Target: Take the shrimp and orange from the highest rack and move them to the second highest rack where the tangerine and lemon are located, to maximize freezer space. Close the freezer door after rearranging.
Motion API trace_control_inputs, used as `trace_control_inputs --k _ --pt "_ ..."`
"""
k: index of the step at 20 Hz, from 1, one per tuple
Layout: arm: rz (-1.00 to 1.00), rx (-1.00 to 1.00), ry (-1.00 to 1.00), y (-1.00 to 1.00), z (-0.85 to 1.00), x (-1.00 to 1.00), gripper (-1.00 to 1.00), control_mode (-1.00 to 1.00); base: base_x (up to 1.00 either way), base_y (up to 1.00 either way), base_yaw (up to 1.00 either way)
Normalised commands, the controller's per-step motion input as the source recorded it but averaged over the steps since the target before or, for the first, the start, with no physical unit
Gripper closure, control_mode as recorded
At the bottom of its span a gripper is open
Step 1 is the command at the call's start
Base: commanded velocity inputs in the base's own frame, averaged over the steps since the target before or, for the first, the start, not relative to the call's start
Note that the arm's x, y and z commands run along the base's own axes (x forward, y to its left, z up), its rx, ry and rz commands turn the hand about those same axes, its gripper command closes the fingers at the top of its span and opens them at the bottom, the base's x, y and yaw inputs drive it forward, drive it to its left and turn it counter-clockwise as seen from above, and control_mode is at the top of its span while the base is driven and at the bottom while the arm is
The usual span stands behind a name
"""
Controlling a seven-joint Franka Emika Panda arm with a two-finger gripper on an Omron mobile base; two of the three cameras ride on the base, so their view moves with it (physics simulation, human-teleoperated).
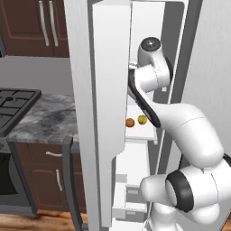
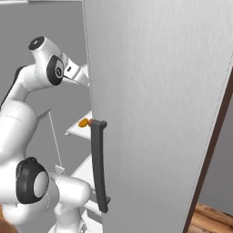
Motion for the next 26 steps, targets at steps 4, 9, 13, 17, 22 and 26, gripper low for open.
trace_control_inputs --k 4,9,13,17,22,26 --pt "0.0 0.0 0.0 -0.06 0.22 0.26 -1.0 -1.0 0.0 0.0 0.0" --pt "0.0 0.0 0.0 -0.02 0.0 0.25 -1.0 -1.0 0.0 0.0 0.0" --pt "0.0 0.0 0.0 0.0 -0.02 0.02 -1.0 -1.0 0.0 0.0 0.0" --pt "0.0 0.0 0.15 0.0 0.0 0.16 -1.0 -1.0 0.0 0.0 0.0" --pt "0.0 0.0 0.2 -0.07 0.0 0.28 -1.0 -1.0 0.0 0.0 0.0" --pt "0.01 0.0 0.02 -0.13 0.0 0.27 -1.0 -1.0 0.0 0.0 0.0"
